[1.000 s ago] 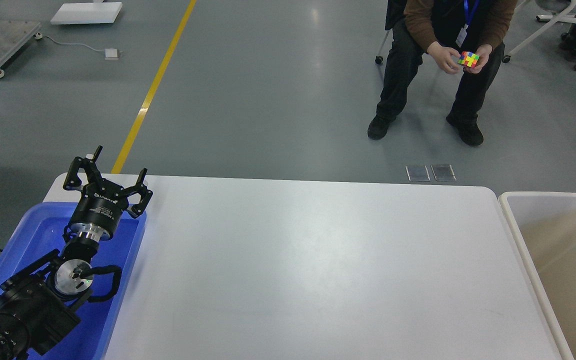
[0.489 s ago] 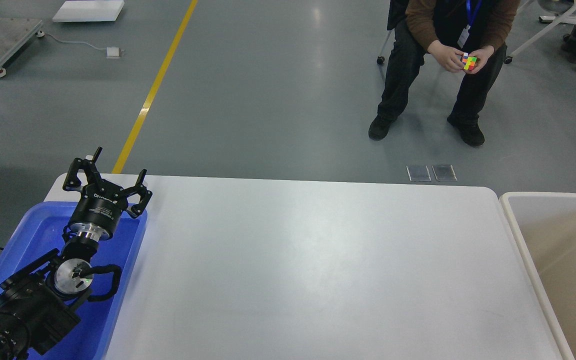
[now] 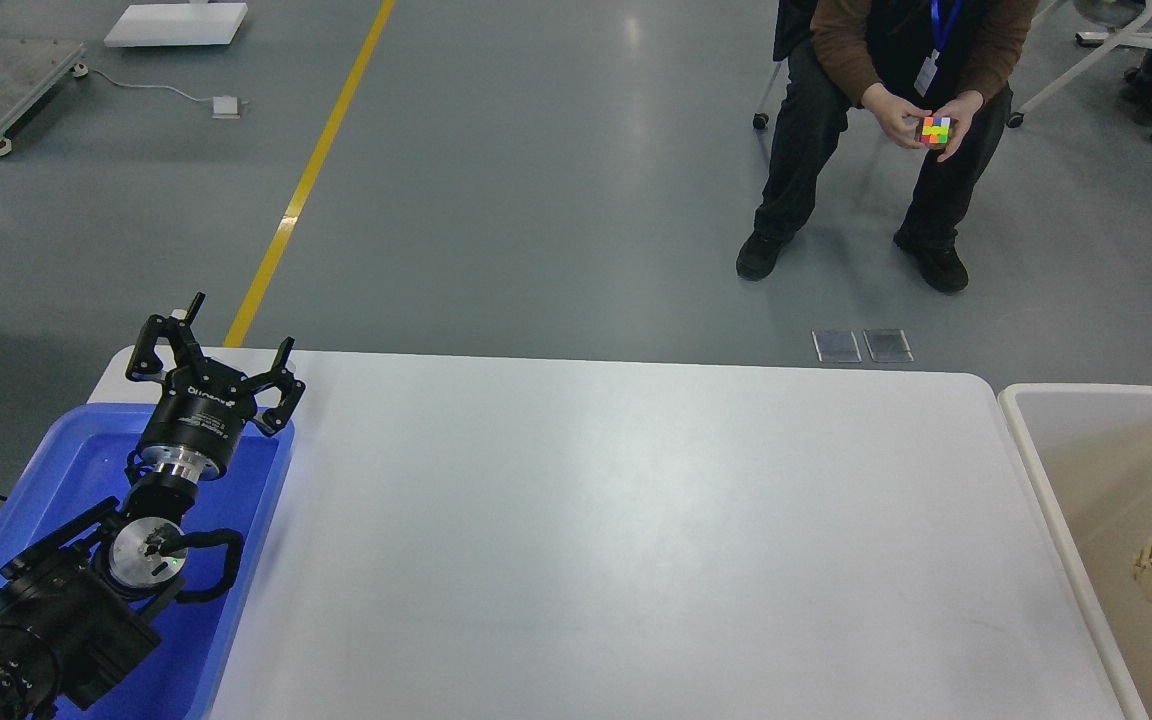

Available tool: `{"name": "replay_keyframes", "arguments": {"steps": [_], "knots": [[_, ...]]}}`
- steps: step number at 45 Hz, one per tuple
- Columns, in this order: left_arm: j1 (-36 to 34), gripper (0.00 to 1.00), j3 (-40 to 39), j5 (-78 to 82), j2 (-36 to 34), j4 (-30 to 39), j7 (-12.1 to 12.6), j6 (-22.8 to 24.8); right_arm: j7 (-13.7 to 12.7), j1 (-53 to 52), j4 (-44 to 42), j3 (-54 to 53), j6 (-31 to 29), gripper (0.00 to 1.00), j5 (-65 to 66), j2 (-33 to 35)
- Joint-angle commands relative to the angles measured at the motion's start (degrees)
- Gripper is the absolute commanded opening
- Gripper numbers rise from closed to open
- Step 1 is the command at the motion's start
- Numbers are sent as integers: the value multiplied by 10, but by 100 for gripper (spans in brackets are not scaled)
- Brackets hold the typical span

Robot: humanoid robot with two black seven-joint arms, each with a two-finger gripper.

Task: Tidy desktop

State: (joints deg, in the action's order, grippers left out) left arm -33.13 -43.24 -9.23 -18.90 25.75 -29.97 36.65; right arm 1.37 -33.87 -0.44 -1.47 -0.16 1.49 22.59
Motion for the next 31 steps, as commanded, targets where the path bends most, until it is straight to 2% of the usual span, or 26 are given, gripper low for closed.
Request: {"name": "replay_keyframes", "arguments": {"steps": [1,25,31], "knots": [[0,100,0,0,0,0,0,0,-1,2,-3,-38,32,100,-2,2],[0,100,0,0,0,0,0,0,3,-55,-2,-59,37,100,-3,7],[0,100,0,0,0,0,0,0,2,-100,0,-140,32,100,-10,4]]}}
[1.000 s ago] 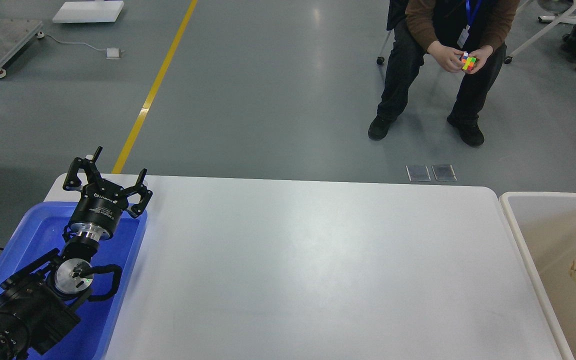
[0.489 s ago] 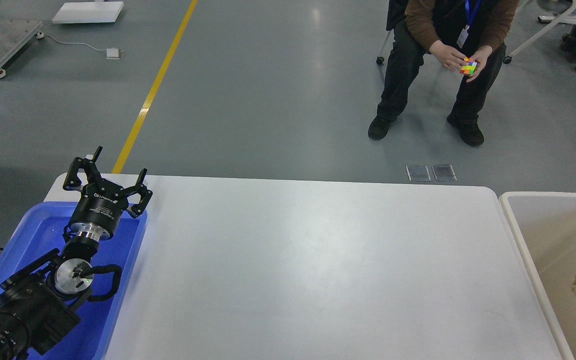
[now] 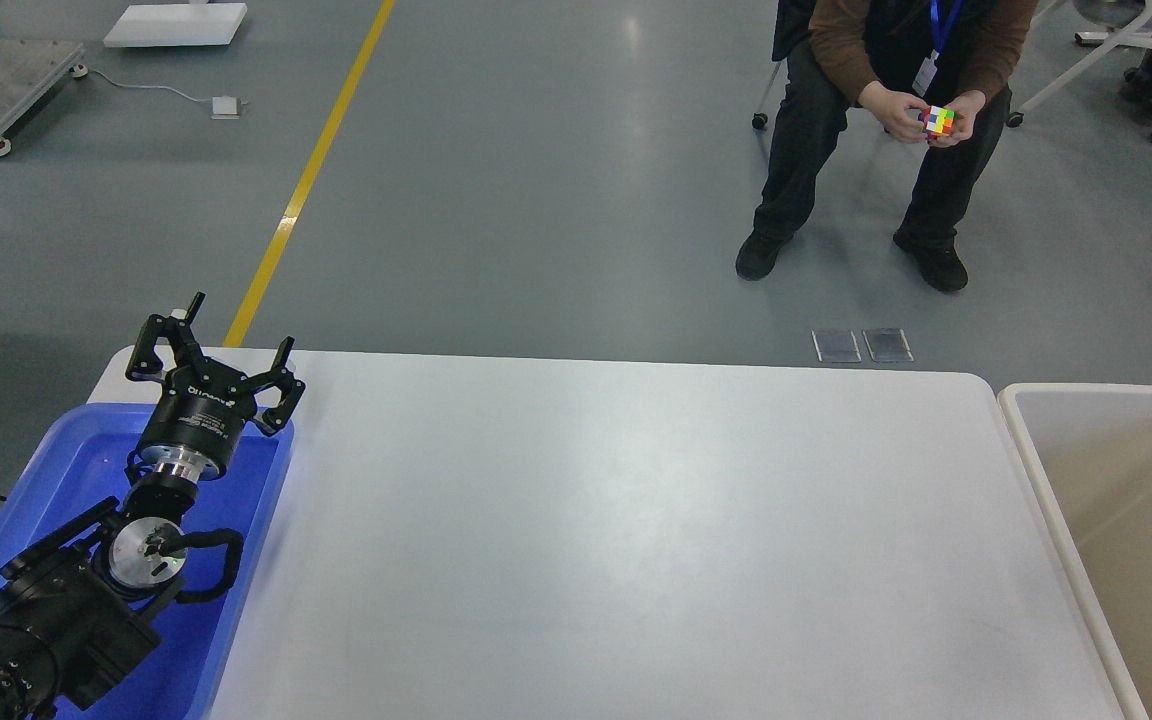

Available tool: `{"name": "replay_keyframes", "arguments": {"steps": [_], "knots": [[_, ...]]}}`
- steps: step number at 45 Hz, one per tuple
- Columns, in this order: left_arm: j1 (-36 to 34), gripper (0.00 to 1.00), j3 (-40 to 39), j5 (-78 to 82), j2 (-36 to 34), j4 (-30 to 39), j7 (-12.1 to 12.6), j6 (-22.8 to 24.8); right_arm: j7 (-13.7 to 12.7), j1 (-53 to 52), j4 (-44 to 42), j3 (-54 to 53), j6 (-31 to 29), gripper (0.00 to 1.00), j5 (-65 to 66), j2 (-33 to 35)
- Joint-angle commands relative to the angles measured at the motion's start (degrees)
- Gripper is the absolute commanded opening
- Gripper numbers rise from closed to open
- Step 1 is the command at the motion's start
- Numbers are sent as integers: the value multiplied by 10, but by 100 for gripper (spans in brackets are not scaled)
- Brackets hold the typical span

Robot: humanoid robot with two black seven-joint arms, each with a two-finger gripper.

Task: Tidy desktop

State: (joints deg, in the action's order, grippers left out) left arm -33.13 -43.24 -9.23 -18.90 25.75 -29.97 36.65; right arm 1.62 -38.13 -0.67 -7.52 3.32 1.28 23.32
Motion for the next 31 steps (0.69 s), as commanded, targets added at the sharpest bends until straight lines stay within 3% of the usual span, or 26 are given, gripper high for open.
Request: {"name": "replay_keyframes", "arguments": {"steps": [1,7,11,19,31], "knots": [[0,100,0,0,0,0,0,0,0,-62,3,-106,-2,100,-15,-4],[0,100,0,0,0,0,0,0,0,-117,17,-294,-19,100,-98,-6],[0,100,0,0,0,0,0,0,-1,-146,33,-356,-48,100,-120,-17],[0,100,0,0,0,0,0,0,-1,-182,80,-373,-122,100,-138,-54],[0,100,0,0,0,0,0,0,0,-210,125,-362,-145,100,-148,-137]]}}
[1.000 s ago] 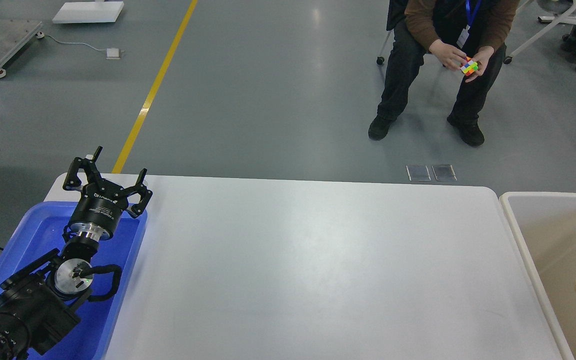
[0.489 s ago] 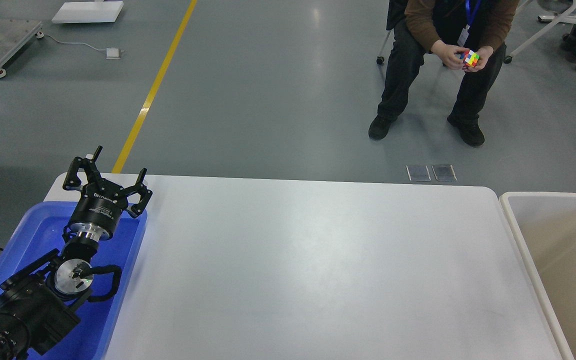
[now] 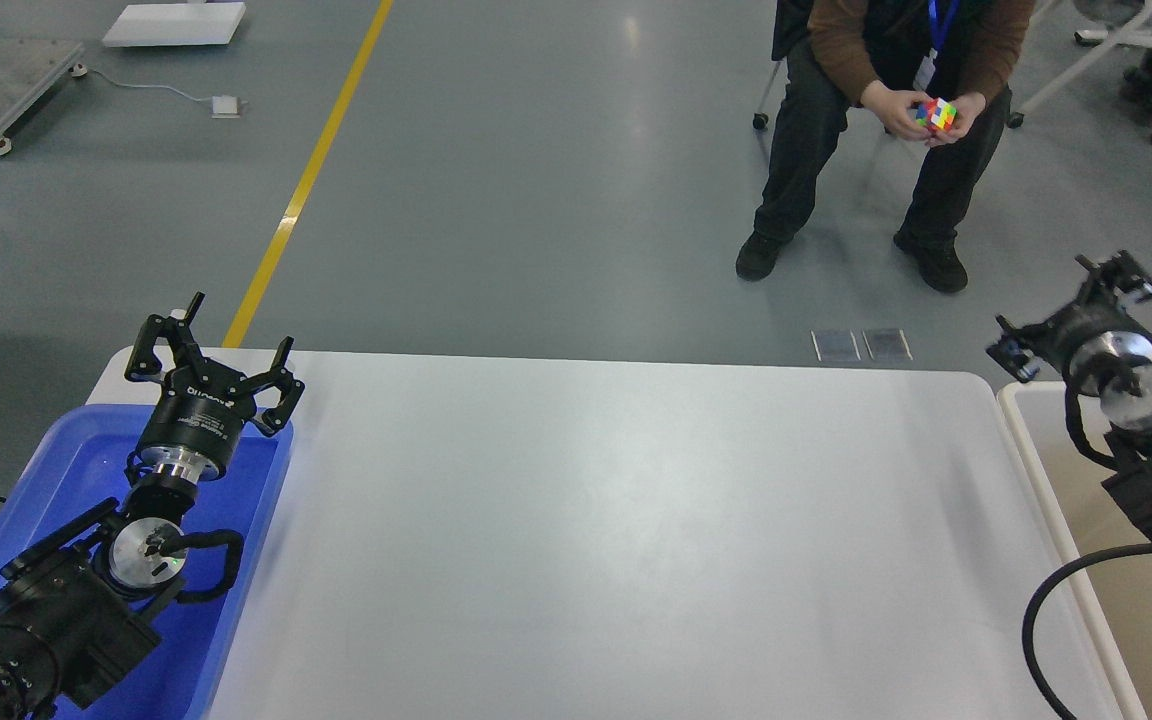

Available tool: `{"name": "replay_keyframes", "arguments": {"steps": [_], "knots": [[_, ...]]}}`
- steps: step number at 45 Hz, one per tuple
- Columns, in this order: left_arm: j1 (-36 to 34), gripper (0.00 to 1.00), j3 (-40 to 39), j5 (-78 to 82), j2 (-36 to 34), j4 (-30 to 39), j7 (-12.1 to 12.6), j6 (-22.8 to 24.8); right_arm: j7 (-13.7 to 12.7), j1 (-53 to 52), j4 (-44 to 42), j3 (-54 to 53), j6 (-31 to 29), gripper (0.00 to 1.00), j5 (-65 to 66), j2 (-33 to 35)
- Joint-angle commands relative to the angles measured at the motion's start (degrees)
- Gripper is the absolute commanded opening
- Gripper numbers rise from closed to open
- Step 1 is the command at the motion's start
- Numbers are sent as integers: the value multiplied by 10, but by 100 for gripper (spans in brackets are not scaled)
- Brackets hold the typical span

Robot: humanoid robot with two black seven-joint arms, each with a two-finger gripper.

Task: Tidy desktop

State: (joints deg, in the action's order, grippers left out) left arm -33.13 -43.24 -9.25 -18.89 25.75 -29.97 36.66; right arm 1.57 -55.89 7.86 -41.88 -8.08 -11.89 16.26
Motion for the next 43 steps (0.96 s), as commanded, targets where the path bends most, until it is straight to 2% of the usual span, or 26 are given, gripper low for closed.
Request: {"name": "replay_keyframes", "arguments": {"steps": [1,6,10,23,31,43], "knots": [[0,100,0,0,0,0,0,0,0,-34,44,-19,-31,100,-16,-79],[0,100,0,0,0,0,0,0,0,-33,51,-29,-39,100,-17,-122],[0,100,0,0,0,0,0,0,0,-33,53,-36,-67,100,-23,-163],[0,100,0,0,0,0,0,0,1,-11,56,-63,-106,100,-46,-163],[0,100,0,0,0,0,0,1,1,45,116,-58,-120,100,-51,-163],[0,100,0,0,0,0,0,0,1,87,119,-57,-155,100,-51,-163]]}}
